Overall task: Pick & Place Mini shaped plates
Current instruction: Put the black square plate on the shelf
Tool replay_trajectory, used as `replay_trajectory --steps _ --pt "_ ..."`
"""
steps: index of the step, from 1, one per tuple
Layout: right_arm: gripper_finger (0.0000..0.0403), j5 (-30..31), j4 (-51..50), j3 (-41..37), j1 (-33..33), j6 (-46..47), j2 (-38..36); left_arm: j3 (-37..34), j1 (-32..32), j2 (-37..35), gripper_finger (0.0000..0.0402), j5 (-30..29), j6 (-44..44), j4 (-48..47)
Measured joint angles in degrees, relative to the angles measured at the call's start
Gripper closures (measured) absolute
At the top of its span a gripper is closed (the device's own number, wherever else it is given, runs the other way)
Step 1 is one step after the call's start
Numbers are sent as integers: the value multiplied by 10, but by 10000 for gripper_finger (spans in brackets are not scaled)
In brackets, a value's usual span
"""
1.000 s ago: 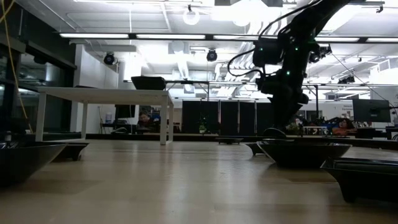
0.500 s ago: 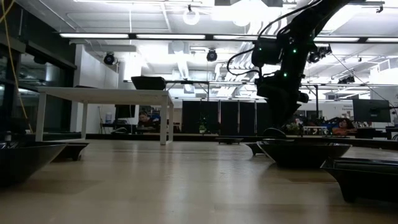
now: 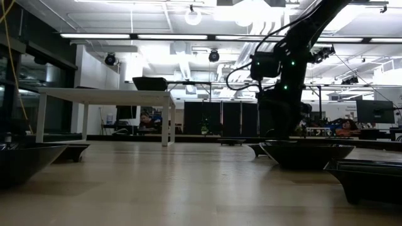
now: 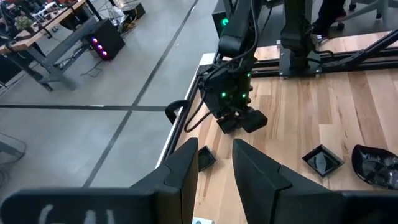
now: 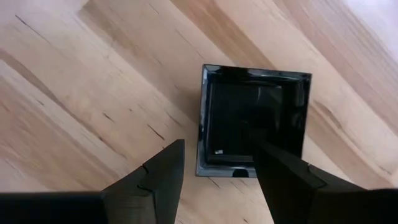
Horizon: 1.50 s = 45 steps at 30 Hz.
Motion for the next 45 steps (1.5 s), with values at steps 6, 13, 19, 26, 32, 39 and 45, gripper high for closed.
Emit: replay_trajectory --steps 6,13,19,26,32,39,45 --pt "217 -9 15 0 0 -20 1 0 0 0 305 1 0 0" --pt "217 -11 17 0 -1 -47 1 0 0 0 305 1 0 0" --pt "217 -20 26 0 -1 -53 2 0 0 0 305 1 -3 0" --pt "217 -23 30 0 -1 -53 30 0 0 0 305 1 -13 1" --pt "218 -21 37 0 -1 -49 37 0 0 0 305 1 -15 1" --pt "253 -20 38 0 -1 -47 37 0 0 0 305 1 -17 1" --pt "300 -21 38 0 -1 -47 37 0 0 0 305 1 -17 1"
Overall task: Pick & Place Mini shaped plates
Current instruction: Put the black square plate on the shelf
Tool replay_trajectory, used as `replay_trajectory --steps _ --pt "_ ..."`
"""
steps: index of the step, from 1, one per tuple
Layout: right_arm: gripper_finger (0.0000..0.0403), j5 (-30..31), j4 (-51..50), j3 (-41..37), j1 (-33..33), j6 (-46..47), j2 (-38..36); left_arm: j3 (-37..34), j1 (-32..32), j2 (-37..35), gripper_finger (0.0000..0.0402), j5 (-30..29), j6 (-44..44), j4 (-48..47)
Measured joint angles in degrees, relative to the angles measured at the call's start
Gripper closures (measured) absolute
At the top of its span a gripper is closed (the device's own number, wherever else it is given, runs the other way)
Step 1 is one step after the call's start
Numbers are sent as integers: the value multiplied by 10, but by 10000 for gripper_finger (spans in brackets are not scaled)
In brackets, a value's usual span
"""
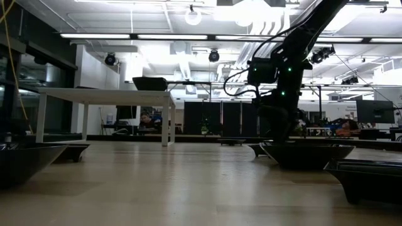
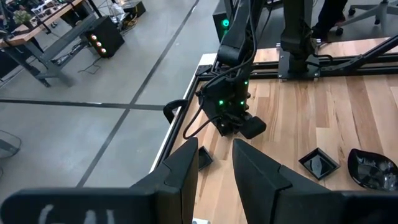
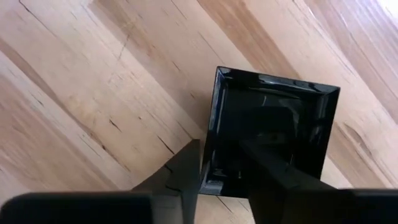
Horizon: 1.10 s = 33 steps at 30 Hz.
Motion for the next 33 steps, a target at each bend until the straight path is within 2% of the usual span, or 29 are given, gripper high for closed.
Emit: replay_trajectory --steps 22,33 --pt "396 -19 -26 1 1 -15 -2 0 0 0 305 2 -1 9" --pt "401 -34 -41 -1 2 -15 -58 0 0 0 305 7 0 16"
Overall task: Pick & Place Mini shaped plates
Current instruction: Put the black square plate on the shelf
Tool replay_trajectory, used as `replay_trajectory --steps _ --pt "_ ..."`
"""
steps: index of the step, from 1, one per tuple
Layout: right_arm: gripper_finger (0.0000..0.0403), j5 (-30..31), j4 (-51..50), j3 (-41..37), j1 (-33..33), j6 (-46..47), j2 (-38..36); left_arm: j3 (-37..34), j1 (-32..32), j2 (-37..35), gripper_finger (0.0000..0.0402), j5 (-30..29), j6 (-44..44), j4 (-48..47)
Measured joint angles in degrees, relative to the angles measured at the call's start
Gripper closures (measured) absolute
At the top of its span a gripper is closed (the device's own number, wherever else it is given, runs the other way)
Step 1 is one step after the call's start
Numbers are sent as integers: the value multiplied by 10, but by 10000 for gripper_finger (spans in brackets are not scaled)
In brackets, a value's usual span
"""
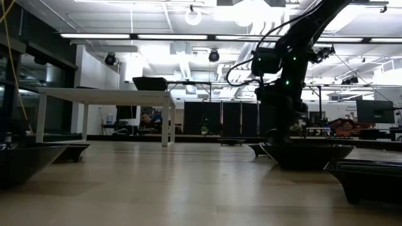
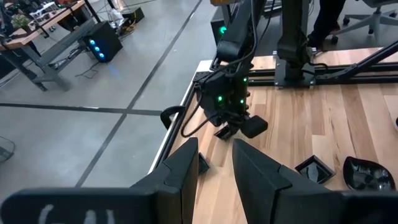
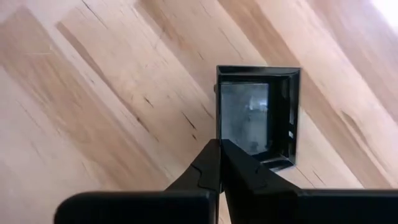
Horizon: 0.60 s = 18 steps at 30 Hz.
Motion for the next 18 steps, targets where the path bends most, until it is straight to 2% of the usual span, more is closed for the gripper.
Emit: replay_trajectory --steps 11,18 --pt "402 -45 -12 0 0 5 -93 0 0 0 305 -2 1 1" --pt "402 -136 -10 0 0 -33 -168 0 0 7 305 -4 1 1"
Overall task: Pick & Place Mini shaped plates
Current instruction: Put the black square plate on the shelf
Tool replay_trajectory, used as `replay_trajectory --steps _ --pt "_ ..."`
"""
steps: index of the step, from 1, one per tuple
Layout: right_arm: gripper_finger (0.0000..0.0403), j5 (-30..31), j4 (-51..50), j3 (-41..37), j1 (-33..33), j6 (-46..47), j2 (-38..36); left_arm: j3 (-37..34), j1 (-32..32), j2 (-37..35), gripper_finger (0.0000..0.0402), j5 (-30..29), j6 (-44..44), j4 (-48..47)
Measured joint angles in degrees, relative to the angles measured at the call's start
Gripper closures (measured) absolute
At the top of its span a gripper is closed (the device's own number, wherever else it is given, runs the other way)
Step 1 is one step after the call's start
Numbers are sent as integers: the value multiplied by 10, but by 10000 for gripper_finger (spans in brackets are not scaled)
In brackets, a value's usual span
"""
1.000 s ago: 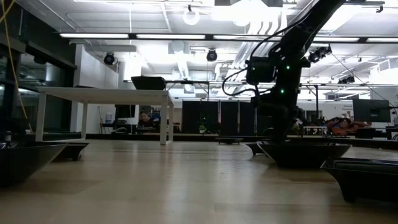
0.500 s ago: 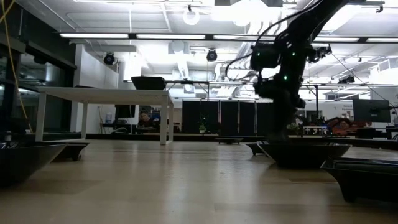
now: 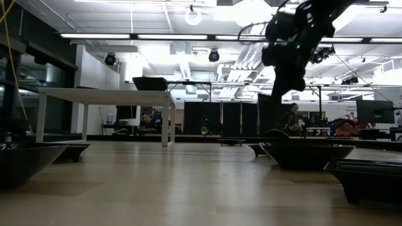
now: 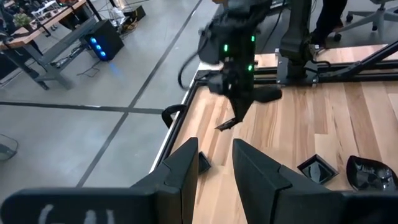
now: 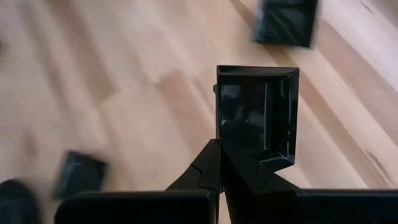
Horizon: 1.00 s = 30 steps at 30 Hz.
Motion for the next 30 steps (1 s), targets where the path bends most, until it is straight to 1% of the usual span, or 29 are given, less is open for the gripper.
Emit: replay_trajectory --steps 5,12,16,20,23,26,28,30 --pt "403 -74 11 0 0 -11 -62 0 0 17 305 2 0 0" --pt "403 -148 20 1 0 -12 -144 0 1 52 305 4 5 1" --pt "403 -184 34 1 0 -12 -185 0 1 79 305 14 18 33" --pt "403 -226 63 1 0 -3 -220 0 1 110 305 65 63 107" --pt "403 -244 94 1 8 8 -244 0 1 127 305 87 88 151" --pt "403 -259 134 1 25 13 -266 0 10 136 305 96 95 161" --pt "403 -271 167 1 38 27 -277 0 22 137 305 119 91 171" --pt "403 -277 203 1 53 41 -285 0 37 137 305 146 91 203"
